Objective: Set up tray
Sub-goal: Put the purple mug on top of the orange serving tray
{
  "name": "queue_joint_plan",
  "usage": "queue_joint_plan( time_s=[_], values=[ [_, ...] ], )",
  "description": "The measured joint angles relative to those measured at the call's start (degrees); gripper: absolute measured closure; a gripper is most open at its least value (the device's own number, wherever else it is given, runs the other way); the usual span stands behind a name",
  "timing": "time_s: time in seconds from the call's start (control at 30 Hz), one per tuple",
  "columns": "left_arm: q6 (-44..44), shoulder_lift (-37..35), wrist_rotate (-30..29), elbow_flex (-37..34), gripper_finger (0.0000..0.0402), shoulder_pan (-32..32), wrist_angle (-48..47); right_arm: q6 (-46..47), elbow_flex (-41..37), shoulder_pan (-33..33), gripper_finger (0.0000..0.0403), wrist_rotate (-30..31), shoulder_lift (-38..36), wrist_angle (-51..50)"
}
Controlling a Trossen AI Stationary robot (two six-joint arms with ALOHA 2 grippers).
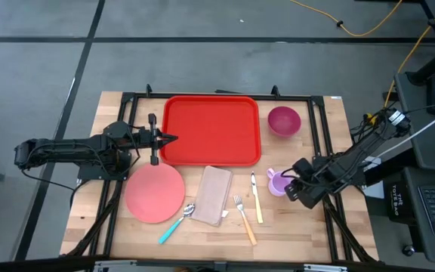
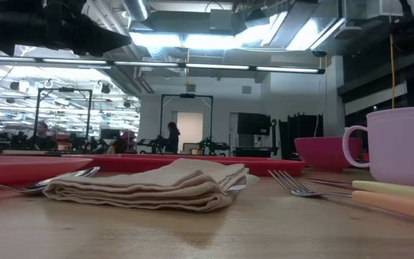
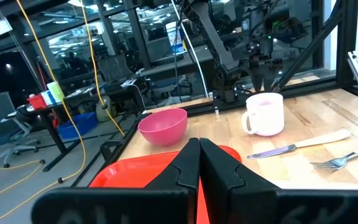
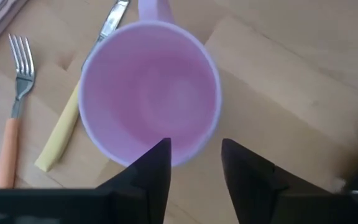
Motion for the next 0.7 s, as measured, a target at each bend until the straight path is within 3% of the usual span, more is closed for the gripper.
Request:
queue_joint_plan(
  time_s=[0.7],
  values=[
    [0.1, 0.0, 0.0, 0.0, 0.0397, 0.0, 0.0, 1.4, -0.5, -2.8, 0.0257, 0.0, 4.0, 0.5]
  ],
)
